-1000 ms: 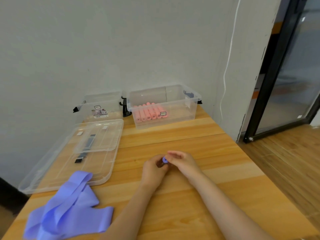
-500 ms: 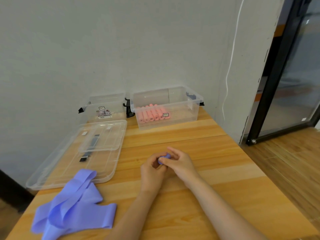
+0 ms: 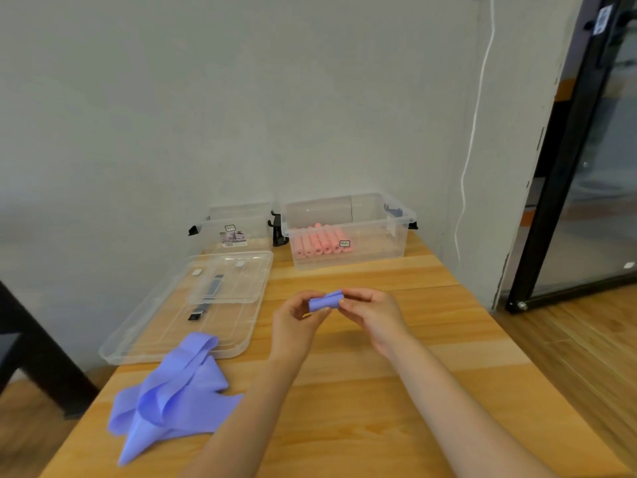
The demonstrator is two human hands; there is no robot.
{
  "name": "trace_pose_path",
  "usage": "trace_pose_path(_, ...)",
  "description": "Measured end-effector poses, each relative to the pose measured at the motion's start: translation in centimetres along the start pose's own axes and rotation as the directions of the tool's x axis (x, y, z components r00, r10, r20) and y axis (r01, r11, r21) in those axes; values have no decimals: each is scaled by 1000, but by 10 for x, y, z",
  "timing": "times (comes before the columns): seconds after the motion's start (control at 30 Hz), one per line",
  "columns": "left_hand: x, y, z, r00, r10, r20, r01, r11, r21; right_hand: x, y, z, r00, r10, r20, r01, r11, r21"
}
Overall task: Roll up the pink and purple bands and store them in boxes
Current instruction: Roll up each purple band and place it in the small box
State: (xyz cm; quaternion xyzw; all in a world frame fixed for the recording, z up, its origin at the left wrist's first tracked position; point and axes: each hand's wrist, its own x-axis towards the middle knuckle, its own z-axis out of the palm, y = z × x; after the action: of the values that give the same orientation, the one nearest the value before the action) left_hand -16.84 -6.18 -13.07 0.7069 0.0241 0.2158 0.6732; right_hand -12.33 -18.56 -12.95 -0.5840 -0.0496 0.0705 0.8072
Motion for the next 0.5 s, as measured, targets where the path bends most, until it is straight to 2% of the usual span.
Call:
trace_pose_path(0.07,-2,6,-4,1000,-14,-4,14,1000,7,-4,-4,3,1000,-26,-6,25,999,-19)
trace_pose_path(0.17,-5,13,-11,998,-35,61,31,997,67,-11,-7,6,995,-98,-24,96,993,-62)
trace_pose_path(0.27,-5,18,-17,995,-12,102,0,993,119,-17,-9,6,986,-167,-28,163,981,-107)
trace_pose_path(0.5,32,30,-20,998,10,58,-14,996,82,7,-24,25,946,-317,-72,305,941,-148)
